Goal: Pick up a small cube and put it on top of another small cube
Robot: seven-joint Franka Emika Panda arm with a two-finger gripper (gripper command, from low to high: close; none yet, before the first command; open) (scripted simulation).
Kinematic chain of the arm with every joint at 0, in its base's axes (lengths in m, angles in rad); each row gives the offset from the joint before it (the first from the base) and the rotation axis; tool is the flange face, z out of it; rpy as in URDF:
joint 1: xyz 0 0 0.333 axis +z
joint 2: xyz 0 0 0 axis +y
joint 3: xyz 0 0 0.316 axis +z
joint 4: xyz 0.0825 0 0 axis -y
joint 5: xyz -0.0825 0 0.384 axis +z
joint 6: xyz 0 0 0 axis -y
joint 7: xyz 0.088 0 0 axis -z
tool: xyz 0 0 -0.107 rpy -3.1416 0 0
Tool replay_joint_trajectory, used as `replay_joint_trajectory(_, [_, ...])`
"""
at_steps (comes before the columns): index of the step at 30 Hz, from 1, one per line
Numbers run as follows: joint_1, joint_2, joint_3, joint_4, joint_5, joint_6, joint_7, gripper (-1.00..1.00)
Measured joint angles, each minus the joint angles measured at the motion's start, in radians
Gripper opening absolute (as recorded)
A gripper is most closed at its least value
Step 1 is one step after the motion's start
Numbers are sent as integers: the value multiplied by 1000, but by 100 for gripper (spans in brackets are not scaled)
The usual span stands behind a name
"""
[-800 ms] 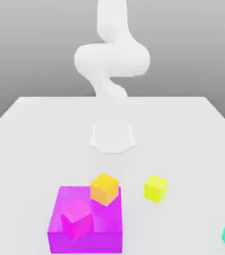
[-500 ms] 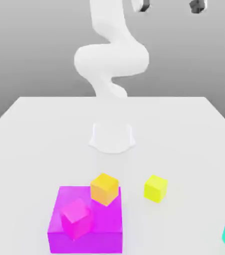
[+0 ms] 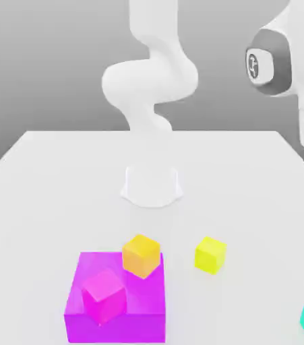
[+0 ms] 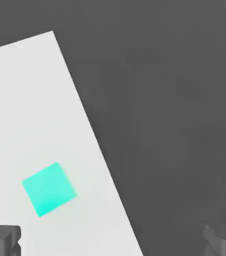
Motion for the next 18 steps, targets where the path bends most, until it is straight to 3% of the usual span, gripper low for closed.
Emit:
replay_joint_trajectory(7, [71, 222, 26, 15, -160, 77, -122, 0])
replay_joint_trajectory(11, [84, 366, 25, 42, -184, 178, -134, 0])
replay_joint_trajectory(12, [84, 391, 26, 48, -184, 198, -135, -100])
replay_joint_trajectory(18, [82, 404, 27, 51, -185, 205, -135, -100])
